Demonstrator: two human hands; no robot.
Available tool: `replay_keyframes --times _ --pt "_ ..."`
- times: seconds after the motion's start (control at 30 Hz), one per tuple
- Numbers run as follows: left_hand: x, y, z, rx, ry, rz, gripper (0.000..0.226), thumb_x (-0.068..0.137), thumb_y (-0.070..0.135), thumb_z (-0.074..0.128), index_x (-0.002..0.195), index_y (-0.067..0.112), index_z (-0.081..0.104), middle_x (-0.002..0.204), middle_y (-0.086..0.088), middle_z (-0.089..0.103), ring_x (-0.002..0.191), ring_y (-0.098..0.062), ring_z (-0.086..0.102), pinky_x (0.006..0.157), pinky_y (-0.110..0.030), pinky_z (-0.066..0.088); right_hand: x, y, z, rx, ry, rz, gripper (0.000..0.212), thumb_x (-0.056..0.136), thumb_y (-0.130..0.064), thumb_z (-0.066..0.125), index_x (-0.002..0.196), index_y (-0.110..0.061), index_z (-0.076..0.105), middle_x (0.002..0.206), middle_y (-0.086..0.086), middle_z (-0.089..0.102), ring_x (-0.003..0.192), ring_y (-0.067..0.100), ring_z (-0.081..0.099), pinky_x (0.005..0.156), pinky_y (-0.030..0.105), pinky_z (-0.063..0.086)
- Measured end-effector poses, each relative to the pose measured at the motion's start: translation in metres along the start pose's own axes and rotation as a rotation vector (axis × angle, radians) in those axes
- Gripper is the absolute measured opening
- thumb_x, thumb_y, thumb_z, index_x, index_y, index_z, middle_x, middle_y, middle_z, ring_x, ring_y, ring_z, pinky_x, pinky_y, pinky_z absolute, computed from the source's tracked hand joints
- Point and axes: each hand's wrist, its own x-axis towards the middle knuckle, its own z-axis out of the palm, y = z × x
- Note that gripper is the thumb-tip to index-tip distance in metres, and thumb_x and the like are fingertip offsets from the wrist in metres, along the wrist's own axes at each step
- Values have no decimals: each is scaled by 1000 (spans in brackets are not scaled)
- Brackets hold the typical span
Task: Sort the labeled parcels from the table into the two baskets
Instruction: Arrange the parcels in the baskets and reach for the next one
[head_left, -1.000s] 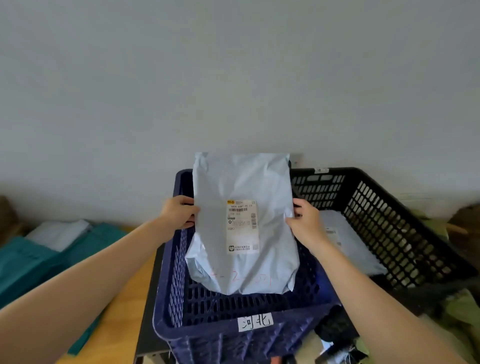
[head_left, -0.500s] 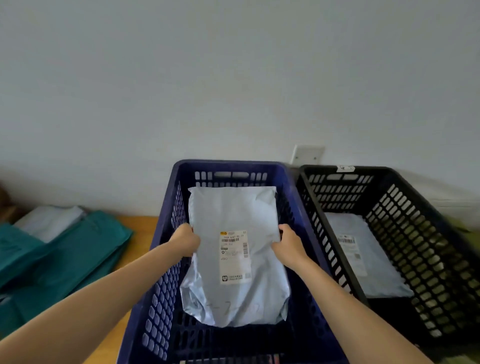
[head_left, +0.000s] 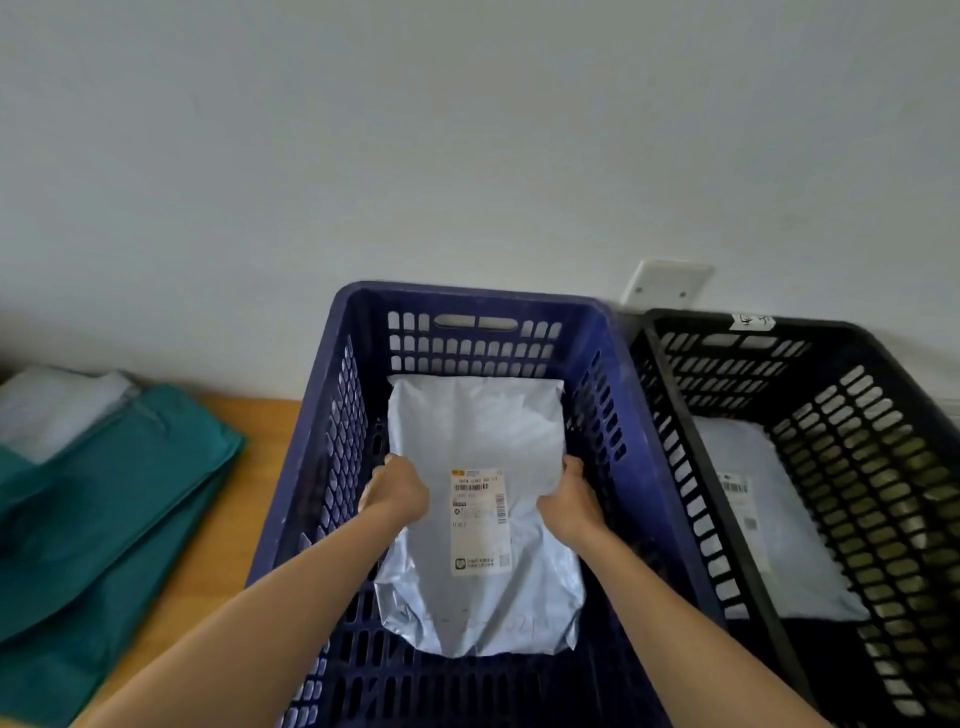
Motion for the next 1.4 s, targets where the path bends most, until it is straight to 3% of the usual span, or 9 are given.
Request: replay_keyframes --times 0.17,0.37,0.43,0.5,0.57,0.63,0.8,1.23,1.4 --pt "4 -2 19 53 -17 -29 44 95 5 42 137 -3 33 139 -21 42 123 -37 48 97 -43 45 10 5 8 -63 -22 47 65 89 3 48 147 -13 22 130 11 56 110 31 58 87 33 51" --pt "6 -4 40 -4 2 4 45 91 -1 45 135 2 35 137 -18 40 119 -33 51 84 -35 46 11 16 13 -108 -14 44 64 87 6 46 145 -14 27 134 13 47 115 32 54 95 39 50" --pt "4 -6 45 21 50 24 56 90 0 48 141 6 27 146 -17 27 129 -32 40 87 -35 47 10 19 18 -155 -37 1 71 88 5 47 150 -15 19 146 12 32 126 32 45 103 40 45" --pt "4 -12 51 108 113 95 69 90 5 49 150 15 15 156 -15 5 141 -33 21 97 -39 45 9 22 22 -339 -55 -92 77 92 -1 50 154 -15 6 159 10 7 143 30 21 113 39 33" --pt "4 -21 59 253 113 226 70 95 16 46 153 24 6 158 -12 -17 146 -35 1 112 -46 30 9 26 27 -564 -44 -216 82 94 -7 51 154 -17 -3 160 10 -12 148 28 1 117 37 25" --pt "5 -29 65 398 80 375 65 100 29 37 153 29 0 154 -10 -31 145 -34 -18 117 -51 5 8 29 31 -661 -98 -265 84 95 -10 52 153 -21 -8 159 8 -20 149 26 -6 119 38 18" --pt "4 -42 77 564 2 570 56 102 43 22 151 37 -7 148 -6 -41 134 -30 -34 110 -54 -19 5 40 43 -748 -235 -234 84 97 -27 53 153 -24 -9 159 10 -21 148 27 -12 120 41 13" --pt "0 -47 88 689 -109 474 61 100 50 24 149 38 -11 153 -8 -30 135 -28 -33 103 -57 -24 4 50 51 -714 -324 -168 71 101 -38 42 154 -25 -3 159 9 -21 147 27 -16 120 48 1" --pt "-12 -38 71 666 -57 517 60 102 46 25 152 33 -5 156 -9 -25 143 -28 -23 111 -57 -15 -1 36 44 -638 -246 -233 65 100 -39 43 154 -20 11 162 11 0 149 28 3 119 48 14"
